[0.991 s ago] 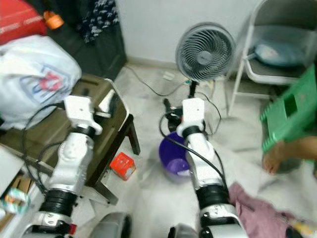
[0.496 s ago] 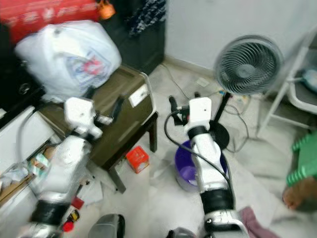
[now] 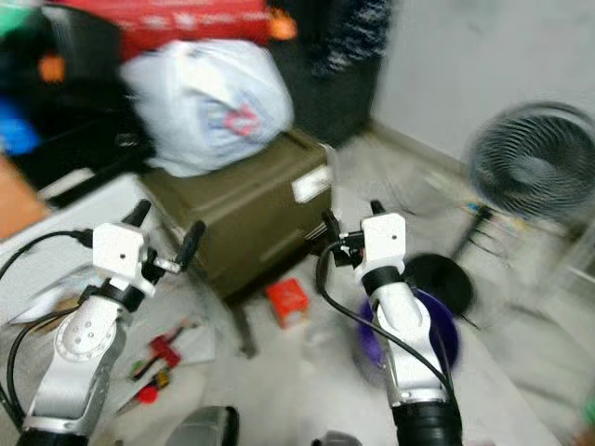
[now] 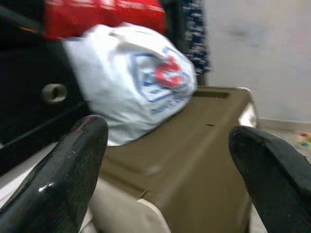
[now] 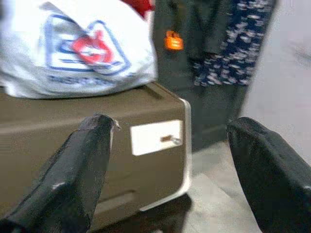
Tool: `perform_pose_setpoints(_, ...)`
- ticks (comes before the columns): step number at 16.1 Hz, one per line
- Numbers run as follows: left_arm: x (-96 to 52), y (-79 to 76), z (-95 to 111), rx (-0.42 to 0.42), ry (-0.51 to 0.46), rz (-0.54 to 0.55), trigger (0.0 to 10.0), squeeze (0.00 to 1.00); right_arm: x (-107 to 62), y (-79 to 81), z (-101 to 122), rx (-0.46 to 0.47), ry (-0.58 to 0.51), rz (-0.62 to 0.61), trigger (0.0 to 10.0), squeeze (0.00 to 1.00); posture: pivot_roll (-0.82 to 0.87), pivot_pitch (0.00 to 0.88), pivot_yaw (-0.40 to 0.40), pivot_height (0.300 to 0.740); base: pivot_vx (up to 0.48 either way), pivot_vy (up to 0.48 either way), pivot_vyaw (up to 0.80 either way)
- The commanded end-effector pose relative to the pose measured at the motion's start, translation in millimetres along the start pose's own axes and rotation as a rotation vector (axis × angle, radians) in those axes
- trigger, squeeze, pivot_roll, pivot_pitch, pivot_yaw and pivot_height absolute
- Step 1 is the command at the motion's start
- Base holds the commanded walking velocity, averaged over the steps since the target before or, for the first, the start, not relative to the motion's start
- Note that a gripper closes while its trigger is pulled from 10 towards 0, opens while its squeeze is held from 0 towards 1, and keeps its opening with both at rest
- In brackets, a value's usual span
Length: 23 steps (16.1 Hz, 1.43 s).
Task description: Clean up the room
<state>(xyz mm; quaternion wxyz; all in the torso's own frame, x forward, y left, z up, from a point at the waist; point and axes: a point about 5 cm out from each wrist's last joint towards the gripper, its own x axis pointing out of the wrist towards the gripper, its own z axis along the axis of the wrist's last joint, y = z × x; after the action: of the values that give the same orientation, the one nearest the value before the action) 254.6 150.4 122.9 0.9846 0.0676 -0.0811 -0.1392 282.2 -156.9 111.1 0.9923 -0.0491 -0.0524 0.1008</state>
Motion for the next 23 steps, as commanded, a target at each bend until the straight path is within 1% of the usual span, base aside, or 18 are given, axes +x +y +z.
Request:
perform_pose_setpoints(1, 2.8, -1.3, 5, 0.0, -0.007, -0.002, 10.0, 0.0, -0.4, -2.8, 4, -0.007, -0.002, -0.008, 10.0, 0.0, 0.01, 0.039, -0.02, 0.74, 0.0, 0.0, 0.8)
perform_pose_setpoints(5, 3.0, -5.3, 6, -0.005, -0.003, -0.023, 10.0, 0.0, -1.7, -3.8, 5, -0.009, 0.007, -0.006, 10.0, 0.0, 0.01, 0.048, -0.021, 0.74, 0.0, 0.0, 0.8)
perform_pose_setpoints(7, 2.6, -9.8, 6, -0.004, -0.001, -0.046, 10.0, 0.0, -3.9, -7.5, 2, -0.018, 0.019, -0.018, 10.0, 0.0, 0.01, 0.048, -0.017, 0.74, 0.0, 0.0, 0.8)
perform_pose_setpoints(9, 3.2, -9.6, 6, -0.005, 0.001, -0.052, 10.0, 0.0, -5.3, -10.3, 0, -0.022, 0.027, -0.03, 10.0, 0.0, 0.01, 0.048, -0.017, 0.74, 0.0, 0.0, 0.8)
perform_pose_setpoints(13, 3.8, -9.2, 7, -0.008, 0.005, -0.052, 10.0, 0.0, -5.9, -10.9, -1, -0.024, 0.033, -0.035, 10.0, 0.0, 0.01, 0.051, -0.017, 0.74, 0.0, 0.0, 0.8)
perform_pose_setpoints(15, 0.3, -10.6, -1, -0.011, 0.059, -0.1, 10.0, 0.0, -7.4, -15.8, -4, -0.042, 0.042, -0.049, 10.0, 0.0, 0.01, 0.052, -0.018, 0.74, 0.0, 0.0, 0.8)
perform_pose_setpoints(16, -2.4, -14.4, -5, -0.001, 0.091, -0.148, 10.0, 0.0, -8.2, -19.5, -6, -0.06, 0.048, -0.062, 10.0, 0.0, 0.01, 0.052, -0.018, 0.74, 0.0, 0.0, 0.8)
perform_pose_setpoints(17, -5.4, -18.4, -6, -0.006, 0.091, -0.195, 10.0, 0.0, -9.9, -27.2, -13, -0.068, 0.072, -0.1, 10.0, 0.0, 0.01, 0.052, -0.017, 0.74, 0.0, 0.0, 0.79)
perform_pose_setpoints(19, -6.7, -18.1, -8, -0.038, 0.109, -0.227, 10.0, 0.0, -12.9, -39.7, -23, -0.085, 0.115, -0.154, 10.0, 0.0, 0.02, 0.051, -0.015, 0.74, 0.0, 0.0, 0.79)
perform_pose_setpoints(21, -17.2, -11.8, -15, -0.028, 0.154, -0.257, 10.0, 0.0, -18.3, -47.7, -35, -0.104, 0.157, -0.176, 10.0, 0.0, 0.02, 0.05, -0.013, 0.74, 0.0, 0.0, 0.55)
perform_pose_setpoints(22, -28.0, -4.1, -25, -0.019, 0.205, -0.259, 10.0, 0.0, -22.5, -51.7, -44, -0.119, 0.19, -0.189, 10.0, 0.0, 0.02, 0.05, -0.013, 0.74, 0.0, 0.0, 0.42)
perform_pose_setpoints(23, -38.3, 0.7, -33, -0.015, 0.245, -0.272, 10.0, 0.0, -25.7, -55.5, -52, -0.092, 0.225, -0.222, 10.0, 0.0, 0.04, 0.049, -0.005, 0.74, 0.0, 0.0, 0.0)
